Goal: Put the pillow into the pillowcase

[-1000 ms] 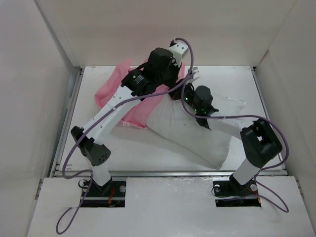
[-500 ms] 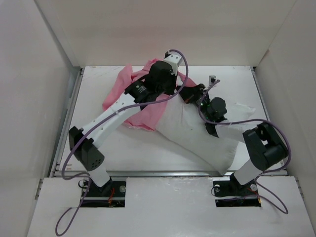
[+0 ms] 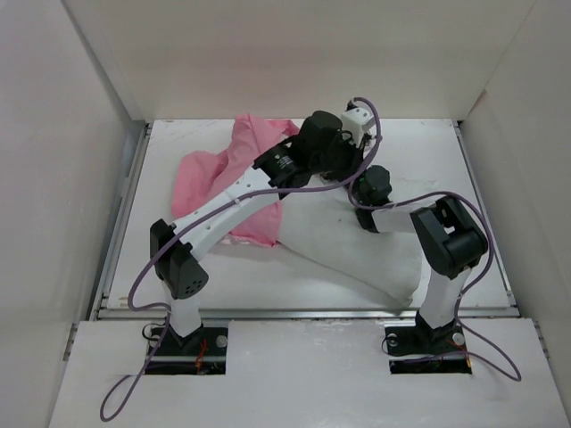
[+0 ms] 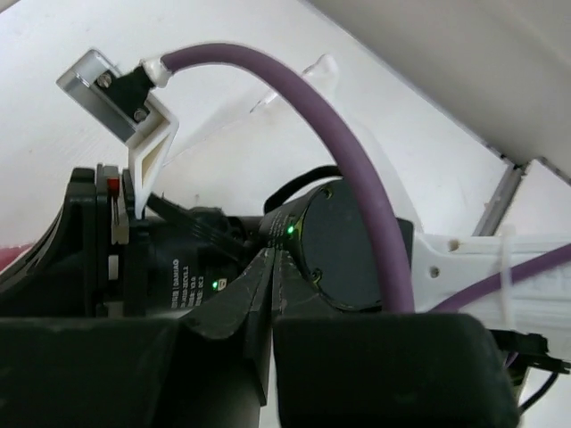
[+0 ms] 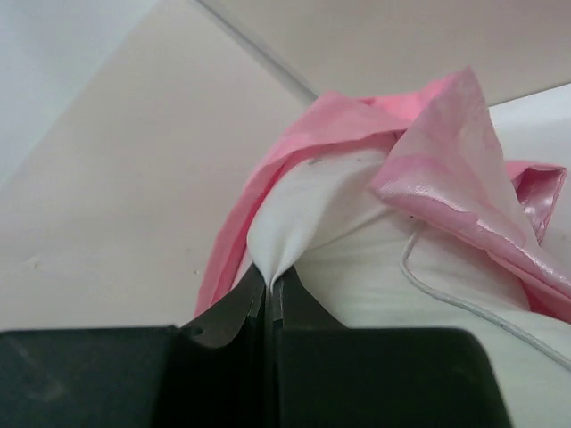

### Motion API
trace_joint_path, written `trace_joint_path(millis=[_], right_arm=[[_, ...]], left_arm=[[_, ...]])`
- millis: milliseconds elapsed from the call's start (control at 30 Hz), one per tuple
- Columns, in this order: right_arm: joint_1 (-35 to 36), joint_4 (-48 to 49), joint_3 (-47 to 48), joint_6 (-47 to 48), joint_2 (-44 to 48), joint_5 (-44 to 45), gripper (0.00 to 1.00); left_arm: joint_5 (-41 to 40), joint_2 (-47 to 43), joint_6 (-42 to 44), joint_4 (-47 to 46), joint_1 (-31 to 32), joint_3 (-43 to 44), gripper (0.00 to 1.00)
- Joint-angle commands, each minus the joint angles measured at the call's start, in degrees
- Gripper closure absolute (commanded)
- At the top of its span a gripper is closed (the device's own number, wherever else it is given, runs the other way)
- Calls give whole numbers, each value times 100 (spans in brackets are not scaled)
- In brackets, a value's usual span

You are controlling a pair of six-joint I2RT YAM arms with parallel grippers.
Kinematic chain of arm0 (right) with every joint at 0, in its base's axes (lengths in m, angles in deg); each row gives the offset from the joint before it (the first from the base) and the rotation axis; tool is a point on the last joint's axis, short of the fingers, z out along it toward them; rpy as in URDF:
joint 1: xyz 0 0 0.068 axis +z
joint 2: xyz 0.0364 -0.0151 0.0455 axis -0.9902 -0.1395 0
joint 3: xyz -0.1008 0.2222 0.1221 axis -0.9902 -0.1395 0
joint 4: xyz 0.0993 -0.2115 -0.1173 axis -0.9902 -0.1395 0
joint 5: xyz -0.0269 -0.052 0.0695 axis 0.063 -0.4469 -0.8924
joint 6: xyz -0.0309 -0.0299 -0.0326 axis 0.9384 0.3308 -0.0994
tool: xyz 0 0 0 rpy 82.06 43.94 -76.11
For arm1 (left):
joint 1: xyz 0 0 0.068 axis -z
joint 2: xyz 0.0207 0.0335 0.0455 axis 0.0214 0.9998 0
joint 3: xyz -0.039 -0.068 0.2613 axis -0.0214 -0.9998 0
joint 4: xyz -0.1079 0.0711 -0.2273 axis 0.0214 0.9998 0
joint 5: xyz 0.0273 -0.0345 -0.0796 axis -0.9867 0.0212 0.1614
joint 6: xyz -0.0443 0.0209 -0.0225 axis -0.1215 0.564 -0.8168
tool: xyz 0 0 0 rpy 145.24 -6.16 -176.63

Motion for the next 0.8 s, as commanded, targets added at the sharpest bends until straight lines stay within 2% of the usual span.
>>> trace_joint_path(millis=[0, 100, 200, 233, 267, 300, 333, 400, 433, 467, 500, 567, 600, 633, 667, 767], right_arm=[[84, 1922, 253, -413, -140, 298, 100], [30, 1922, 315, -597, -263, 282, 100], [-40, 1835, 184, -598, -194, 27, 100], [-101, 1774, 113, -598, -81, -52, 96], [-162, 1721, -70, -598, -19, -175, 88], [-163, 1720, -168, -520, 43, -176, 88], [-215, 1720, -264, -467, 191, -237, 79], [-268, 1257, -336, -195, 377, -299, 68], [-268, 1002, -405, -63, 491, -299, 58], [-269, 721, -406, 373, 753, -299, 54], [-269, -56, -406, 630, 912, -299, 52], [-269, -842, -353, 1131, 1394, 42, 44], [-269, -1612, -275, 1595, 1554, 226, 42], [-269, -2063, -213, 1852, 1721, 672, 39], [-269, -2468, -39, 2115, 1861, 824, 35], [-269, -4059, 453, 3354, 2284, 871, 34]], left_arm=[[2110, 154, -387, -488, 456, 355, 100], [2022, 208, -334, -487, 518, 338, 100], [1102, 24, -282, -259, 518, 198, 100], [760, -125, -282, -41, 458, 197, 92], [43, -239, -334, 40, 457, 49, 74], [-208, -389, -387, 41, 353, -92, 74], [-402, -564, -526, 41, 273, -284, 50], [-1131, -1231, -668, -161, 149, -776, 48], [-1403, -1460, -721, -222, 97, -1283, 43], [-1684, -1880, -799, -223, 97, -1506, 30], [-2140, -2084, -992, -223, 97, -1699, 30], [-2494, -2445, -1204, -136, 44, -2201, 24], [-2844, -2795, -1300, -48, 44, -2342, 19], [-3021, -2964, -1519, 5, 44, -2491, 0], [-3223, -3122, -1643, 84, 44, -2762, 0], [-3901, -3623, -2300, 514, -18, -3141, 0]])
